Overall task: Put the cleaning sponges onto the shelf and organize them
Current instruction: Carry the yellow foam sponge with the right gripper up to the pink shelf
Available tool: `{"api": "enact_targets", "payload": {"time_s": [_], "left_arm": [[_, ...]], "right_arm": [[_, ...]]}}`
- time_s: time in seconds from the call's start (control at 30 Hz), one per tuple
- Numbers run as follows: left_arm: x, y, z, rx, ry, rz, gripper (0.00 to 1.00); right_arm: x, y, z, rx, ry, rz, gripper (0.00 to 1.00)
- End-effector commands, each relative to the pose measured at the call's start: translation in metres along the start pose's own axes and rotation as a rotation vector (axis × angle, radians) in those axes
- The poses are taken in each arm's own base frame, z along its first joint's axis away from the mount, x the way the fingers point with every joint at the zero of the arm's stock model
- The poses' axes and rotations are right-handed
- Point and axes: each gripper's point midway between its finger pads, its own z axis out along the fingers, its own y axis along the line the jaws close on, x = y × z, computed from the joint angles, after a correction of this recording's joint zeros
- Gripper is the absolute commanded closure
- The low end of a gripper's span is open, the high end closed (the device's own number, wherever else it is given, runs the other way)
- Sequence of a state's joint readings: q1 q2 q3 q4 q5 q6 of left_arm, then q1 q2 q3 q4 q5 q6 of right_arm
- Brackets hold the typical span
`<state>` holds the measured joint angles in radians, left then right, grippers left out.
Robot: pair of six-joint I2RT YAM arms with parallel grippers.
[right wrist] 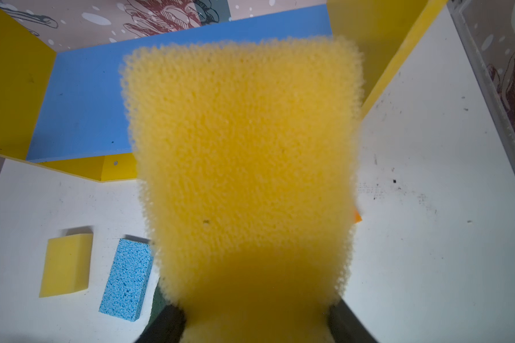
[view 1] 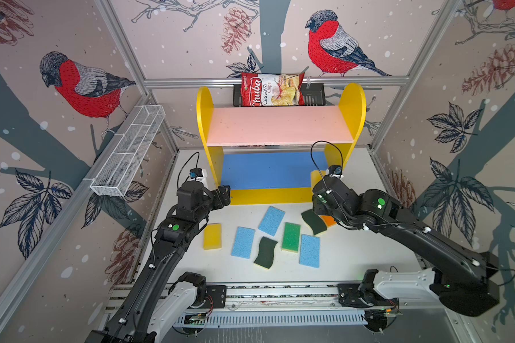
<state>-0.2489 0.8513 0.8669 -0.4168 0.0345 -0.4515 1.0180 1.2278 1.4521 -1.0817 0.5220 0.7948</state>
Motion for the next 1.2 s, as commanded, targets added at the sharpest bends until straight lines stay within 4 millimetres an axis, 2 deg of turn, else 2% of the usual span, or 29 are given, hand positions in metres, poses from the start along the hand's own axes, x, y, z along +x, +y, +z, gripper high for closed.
{"api": "enact_targets", "payload": {"time_s": [0.0, 0.13, 0.57, 0.8, 1.03, 1.17], "left_arm": [[-0.004, 0.001, -0.004, -0.017, -0.004, 0.031, 0.14], [-0.009, -0.001, -0.006, -0.014, -0.014, 0.038, 0.14], [-0.015, -0.005, -0.007, -0.004, -0.028, 0.051, 0.15], [-0.015, -0.004, -0.006, -0.008, -0.033, 0.051, 0.15], [-0.016, -0.002, -0.005, -0.018, -0.039, 0.054, 0.14], [-0.016, -0.002, -0.002, -0.019, -0.036, 0.050, 0.14]], "right_arm": [[-0.032, 0.009, -0.010, -0.035, -0.098, -0.054, 0.43], [-0.065, 0.008, -0.023, -0.046, -0.159, -0.050, 0.43], [-0.167, 0.013, -0.045, -0.106, -0.358, -0.061, 0.41], [-0.196, 0.018, -0.038, -0.057, -0.424, -0.107, 0.40], [-0.223, -0.001, -0.034, 0.010, -0.479, -0.091, 0.39], [-0.228, -0.007, -0.030, 0.030, -0.486, -0.097, 0.38]]}}
